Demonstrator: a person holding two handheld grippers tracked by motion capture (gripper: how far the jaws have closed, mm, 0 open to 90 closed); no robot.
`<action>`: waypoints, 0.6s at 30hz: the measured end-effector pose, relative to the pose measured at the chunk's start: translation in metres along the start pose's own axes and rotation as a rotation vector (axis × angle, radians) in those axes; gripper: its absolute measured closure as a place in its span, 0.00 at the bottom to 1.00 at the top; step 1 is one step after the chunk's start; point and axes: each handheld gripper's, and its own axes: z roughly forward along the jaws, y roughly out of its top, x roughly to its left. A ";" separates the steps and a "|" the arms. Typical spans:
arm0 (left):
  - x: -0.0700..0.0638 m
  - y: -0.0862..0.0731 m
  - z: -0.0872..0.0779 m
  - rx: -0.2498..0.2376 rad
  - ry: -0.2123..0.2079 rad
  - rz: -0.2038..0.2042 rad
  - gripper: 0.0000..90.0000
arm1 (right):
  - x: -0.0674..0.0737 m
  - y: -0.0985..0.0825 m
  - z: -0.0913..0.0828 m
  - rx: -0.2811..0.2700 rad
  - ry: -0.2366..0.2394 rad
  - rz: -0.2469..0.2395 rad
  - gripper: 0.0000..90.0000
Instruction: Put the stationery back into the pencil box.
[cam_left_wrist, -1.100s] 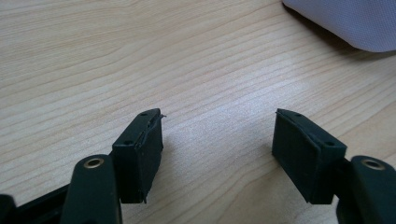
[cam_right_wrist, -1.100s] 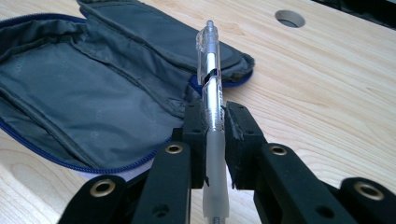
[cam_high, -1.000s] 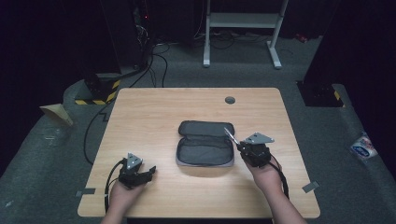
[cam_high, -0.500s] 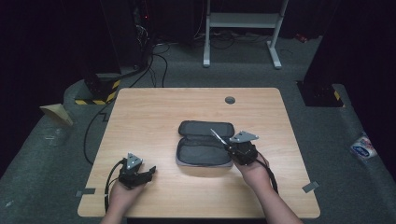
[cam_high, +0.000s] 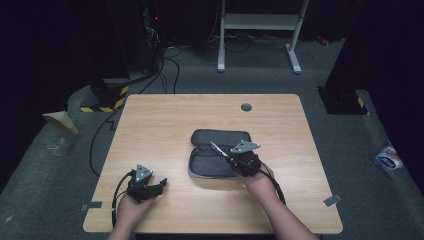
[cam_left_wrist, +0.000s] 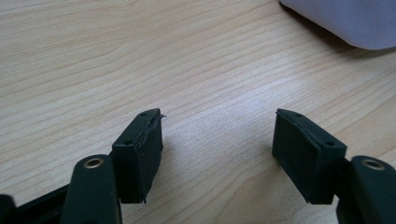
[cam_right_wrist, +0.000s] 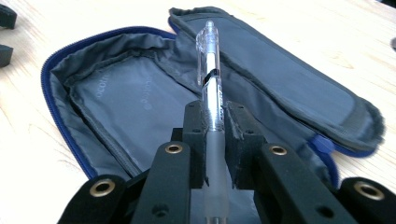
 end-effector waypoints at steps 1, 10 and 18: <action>0.000 0.000 0.000 0.000 0.000 0.000 0.37 | 0.002 0.001 0.002 0.003 0.003 -0.001 0.88; 0.000 0.000 0.000 0.000 0.000 -0.001 0.37 | 0.014 0.009 0.010 0.008 0.047 -0.031 0.88; 0.000 0.000 0.000 0.000 -0.001 -0.001 0.37 | 0.022 0.010 0.018 0.028 0.068 -0.045 0.88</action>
